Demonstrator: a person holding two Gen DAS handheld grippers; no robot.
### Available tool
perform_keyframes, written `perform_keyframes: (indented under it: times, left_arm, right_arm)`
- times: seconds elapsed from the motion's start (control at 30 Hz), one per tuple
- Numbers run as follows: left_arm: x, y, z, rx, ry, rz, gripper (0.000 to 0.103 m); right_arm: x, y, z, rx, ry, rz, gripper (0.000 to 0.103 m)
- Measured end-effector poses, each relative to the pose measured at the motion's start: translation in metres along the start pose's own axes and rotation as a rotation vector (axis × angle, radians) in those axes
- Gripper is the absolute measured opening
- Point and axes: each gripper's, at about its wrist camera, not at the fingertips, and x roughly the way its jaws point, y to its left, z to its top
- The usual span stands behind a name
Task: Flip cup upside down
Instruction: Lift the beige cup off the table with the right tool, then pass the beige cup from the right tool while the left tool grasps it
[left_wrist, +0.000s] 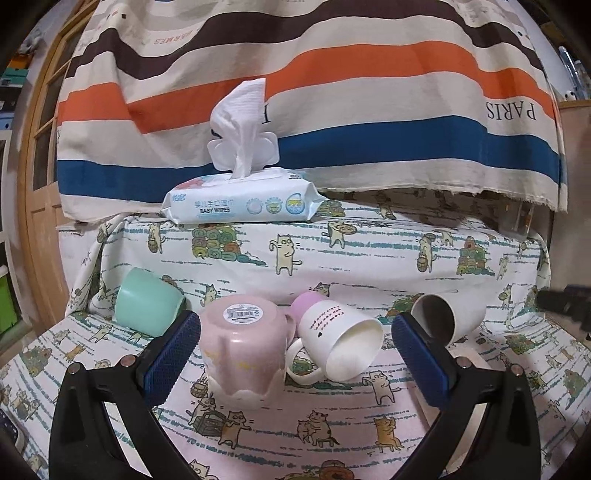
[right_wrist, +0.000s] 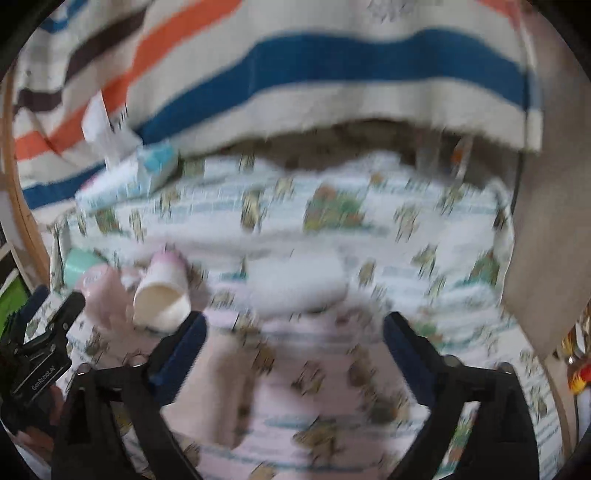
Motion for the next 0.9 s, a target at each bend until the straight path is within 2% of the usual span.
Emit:
perform_keyframes:
  times: [0.1, 0.2, 0.37, 0.63, 0.8, 0.9]
  left_arm:
    - [-0.001, -0.003, -0.001, 0.013, -0.004, -0.007, 0.103]
    - [0.001, -0.006, -0.002, 0.026, 0.0, -0.014, 0.103]
    - [0.003, -0.01, -0.004, 0.043, 0.014, -0.027, 0.103]
    - [0.005, -0.011, -0.003, 0.045, 0.047, -0.069, 0.103]
    - [0.013, -0.005, 0.005, -0.015, 0.123, -0.104, 0.103]
    - [0.015, -0.006, 0.014, -0.034, 0.181, -0.094, 0.103]
  right_arm:
    - [-0.012, -0.016, -0.005, -0.002, -0.145, 0.008, 0.103]
    - [-0.017, -0.025, -0.008, -0.006, -0.202, 0.021, 0.103]
    - [-0.012, -0.037, -0.013, 0.018, -0.209, 0.03, 0.103]
    - [-0.011, -0.038, -0.017, -0.009, -0.163, 0.015, 0.103]
    - [-0.009, -0.038, -0.019, -0.009, -0.14, 0.03, 0.103]
    - [-0.01, -0.039, -0.018, -0.001, -0.141, 0.019, 0.103]
